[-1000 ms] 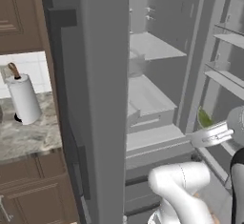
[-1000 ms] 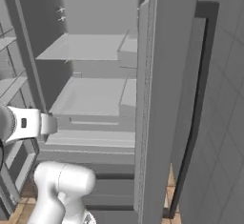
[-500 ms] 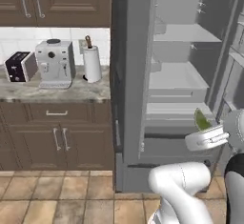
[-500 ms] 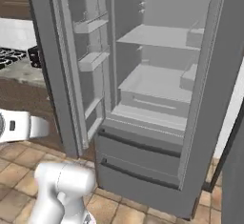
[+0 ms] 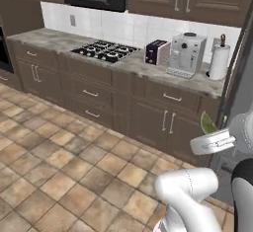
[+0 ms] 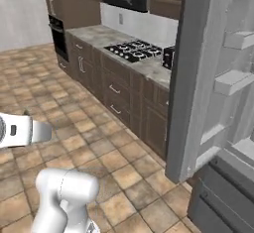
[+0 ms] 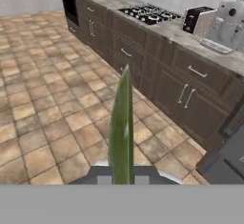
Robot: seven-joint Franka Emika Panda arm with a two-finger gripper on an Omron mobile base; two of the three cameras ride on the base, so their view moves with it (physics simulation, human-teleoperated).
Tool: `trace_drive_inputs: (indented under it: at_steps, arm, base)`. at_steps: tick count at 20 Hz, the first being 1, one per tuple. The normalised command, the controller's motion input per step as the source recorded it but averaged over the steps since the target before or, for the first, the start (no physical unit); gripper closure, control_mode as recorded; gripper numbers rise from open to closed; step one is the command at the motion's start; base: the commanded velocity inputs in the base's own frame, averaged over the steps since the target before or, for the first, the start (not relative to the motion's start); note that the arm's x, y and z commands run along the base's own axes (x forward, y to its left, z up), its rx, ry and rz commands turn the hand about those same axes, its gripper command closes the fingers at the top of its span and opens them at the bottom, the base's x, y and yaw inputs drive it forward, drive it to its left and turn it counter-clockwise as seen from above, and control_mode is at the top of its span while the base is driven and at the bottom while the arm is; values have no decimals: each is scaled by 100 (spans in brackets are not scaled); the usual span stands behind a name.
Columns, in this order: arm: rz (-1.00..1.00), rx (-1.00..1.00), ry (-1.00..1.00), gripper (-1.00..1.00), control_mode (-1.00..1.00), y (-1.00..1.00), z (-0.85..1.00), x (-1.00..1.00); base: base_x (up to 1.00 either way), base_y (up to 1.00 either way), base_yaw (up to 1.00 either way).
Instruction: Grab the lemon wedges from the fridge, place them in the blender, close the lid, and turn on the blender to create a marinade.
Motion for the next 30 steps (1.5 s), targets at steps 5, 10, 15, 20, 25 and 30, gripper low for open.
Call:
trace_drive_inputs:
  at_steps: [5, 10, 15, 20, 25, 30]
  arm:
    - [0, 0, 0, 100, 100, 0, 0, 0]
    - [0, 0, 0, 100, 100, 0, 0, 0]
    - [0, 0, 0, 100, 100, 0, 0, 0]
    - [0, 0, 0, 100, 100, 0, 0, 0]
    - [0, 0, 0, 100, 100, 0, 0, 0]
    - [0, 0, 0, 100, 100, 0, 0, 0]
  base:
    - [22, 74, 76]
    - [95, 50, 55]
    - [100, 48, 42]
    - [100, 52, 38]
    - [93, 35, 63]
    - [35, 2, 92]
